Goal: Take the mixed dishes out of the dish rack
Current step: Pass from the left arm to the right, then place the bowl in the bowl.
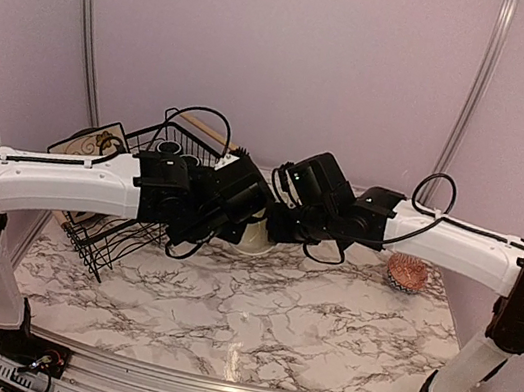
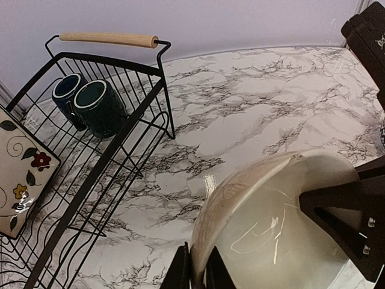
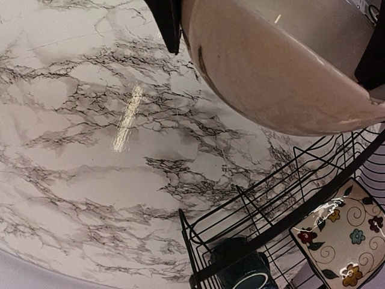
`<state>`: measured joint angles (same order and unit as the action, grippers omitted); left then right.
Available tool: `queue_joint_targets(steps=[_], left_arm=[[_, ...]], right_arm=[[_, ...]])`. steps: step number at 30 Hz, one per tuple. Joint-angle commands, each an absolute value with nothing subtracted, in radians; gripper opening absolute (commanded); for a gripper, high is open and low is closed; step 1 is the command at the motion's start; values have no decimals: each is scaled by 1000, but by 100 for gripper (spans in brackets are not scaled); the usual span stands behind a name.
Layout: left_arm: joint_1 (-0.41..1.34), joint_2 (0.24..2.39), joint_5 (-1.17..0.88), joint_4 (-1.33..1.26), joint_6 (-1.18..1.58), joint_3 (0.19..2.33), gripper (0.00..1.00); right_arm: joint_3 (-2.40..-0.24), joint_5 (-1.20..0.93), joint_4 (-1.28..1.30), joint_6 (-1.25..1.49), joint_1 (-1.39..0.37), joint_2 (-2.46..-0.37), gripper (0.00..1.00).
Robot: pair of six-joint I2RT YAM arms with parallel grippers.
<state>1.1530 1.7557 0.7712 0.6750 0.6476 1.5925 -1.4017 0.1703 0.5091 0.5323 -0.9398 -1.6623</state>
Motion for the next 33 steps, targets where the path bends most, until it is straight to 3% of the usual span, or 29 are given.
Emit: queue_joint_targets(steps=[1, 6, 12, 20, 26, 33], left_arm=[[1154, 1758, 786, 663, 636, 1637, 0], [1152, 1728, 770, 662, 619, 1620, 53], [1152, 1628, 767, 561, 565, 1519, 74], [1138, 1466, 769, 436, 571, 1354, 80], [1135, 1392, 772, 394, 577, 1286, 80], [1135, 1374, 765, 407, 594, 1268, 80]], right_arm=[[-1393, 190, 520, 502, -949, -1644, 0], [-1368, 189, 505, 500, -933, -1620, 0], [-1255, 114, 444, 514, -867, -1543, 0], [-1119, 182, 499, 534, -686, -1380, 0], [-1053, 157, 530, 544, -391, -1258, 0], [-1084, 62, 605, 591, -110, -1293, 0]])
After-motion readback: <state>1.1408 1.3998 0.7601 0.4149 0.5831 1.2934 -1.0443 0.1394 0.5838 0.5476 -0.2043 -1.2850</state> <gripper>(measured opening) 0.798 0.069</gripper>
